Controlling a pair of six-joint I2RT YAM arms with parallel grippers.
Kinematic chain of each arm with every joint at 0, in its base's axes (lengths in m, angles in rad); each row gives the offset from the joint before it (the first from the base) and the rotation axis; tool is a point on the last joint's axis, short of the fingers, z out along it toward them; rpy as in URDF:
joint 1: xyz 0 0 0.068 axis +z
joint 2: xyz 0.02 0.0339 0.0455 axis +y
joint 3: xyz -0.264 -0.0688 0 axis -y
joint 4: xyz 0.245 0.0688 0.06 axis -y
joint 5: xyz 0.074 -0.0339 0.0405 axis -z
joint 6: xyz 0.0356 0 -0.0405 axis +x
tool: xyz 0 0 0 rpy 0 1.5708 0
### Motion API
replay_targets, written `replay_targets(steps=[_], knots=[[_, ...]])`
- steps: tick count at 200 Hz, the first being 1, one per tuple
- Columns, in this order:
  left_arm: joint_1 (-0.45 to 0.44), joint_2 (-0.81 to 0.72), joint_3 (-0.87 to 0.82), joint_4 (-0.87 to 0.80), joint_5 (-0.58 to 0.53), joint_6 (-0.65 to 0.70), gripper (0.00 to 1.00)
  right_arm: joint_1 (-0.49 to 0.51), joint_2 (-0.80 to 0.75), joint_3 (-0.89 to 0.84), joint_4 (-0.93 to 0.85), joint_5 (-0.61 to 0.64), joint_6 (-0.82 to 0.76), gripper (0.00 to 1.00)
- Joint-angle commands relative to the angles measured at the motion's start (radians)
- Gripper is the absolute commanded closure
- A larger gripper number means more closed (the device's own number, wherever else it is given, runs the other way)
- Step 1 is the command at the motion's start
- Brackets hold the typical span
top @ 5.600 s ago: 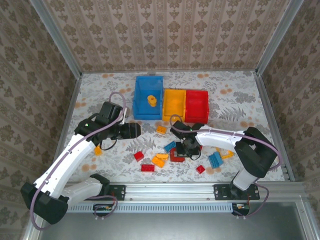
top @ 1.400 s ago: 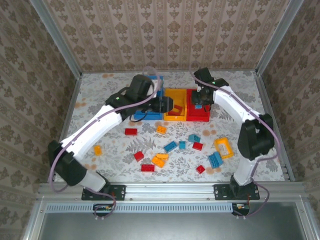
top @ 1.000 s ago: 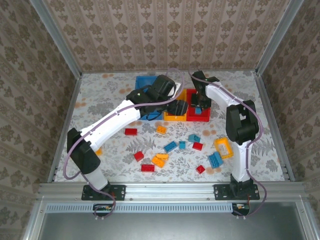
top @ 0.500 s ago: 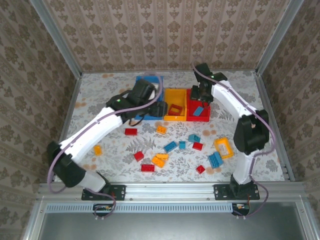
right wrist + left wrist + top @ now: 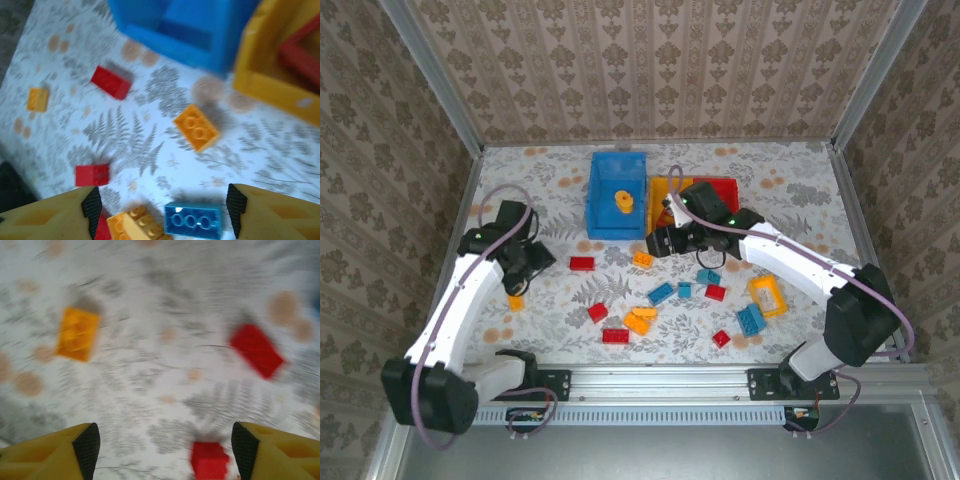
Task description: Sort the legos into containers by color
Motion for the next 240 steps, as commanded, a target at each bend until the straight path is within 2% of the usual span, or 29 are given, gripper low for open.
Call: replay_targets(steps=[1,29,52,70,86,119,141,166,213,240], knots=[[0.117,0.079,-0.046,-0.073,0.016,-0.006,0.23,0.024,0.034,0.047,0.037,-0.188,-0.074,0.28],[0.224,0.197,-0.054,0.051,0.021,0.114,0.2,0.034,0.072,0.101,-0.015,-0.242,-0.1,0.27],[0.24,0.287,-0.04,0.092,-0.03,0.187,0.2,0.034,0.082,0.117,-0.041,-0.252,-0.109,0.27],[0.253,0.28,-0.095,0.171,-0.07,0.211,0.2,0.034,0.081,0.119,-0.049,-0.251,-0.108,0.27],[0.283,0.266,-0.153,0.262,-0.046,0.222,0.16,0.034,0.084,0.123,-0.052,-0.255,-0.101,0.27],[0.291,0.289,-0.195,0.344,-0.036,0.278,0.18,0.034,0.099,0.138,-0.061,-0.249,-0.093,0.27],[0.291,0.31,-0.217,0.377,-0.001,0.295,0.27,0.034,0.105,0.146,-0.063,-0.24,-0.085,0.27],[0.289,0.272,-0.236,0.412,0.036,0.297,0.44,0.034,0.113,0.152,-0.063,-0.235,-0.071,0.28],[0.275,0.283,-0.249,0.369,0.042,0.313,0.5,0.034,0.127,0.159,-0.063,-0.218,-0.054,0.28],[0.248,0.255,-0.261,0.385,0.057,0.296,0.63,0.034,0.117,0.159,-0.06,-0.195,-0.044,0.3]])
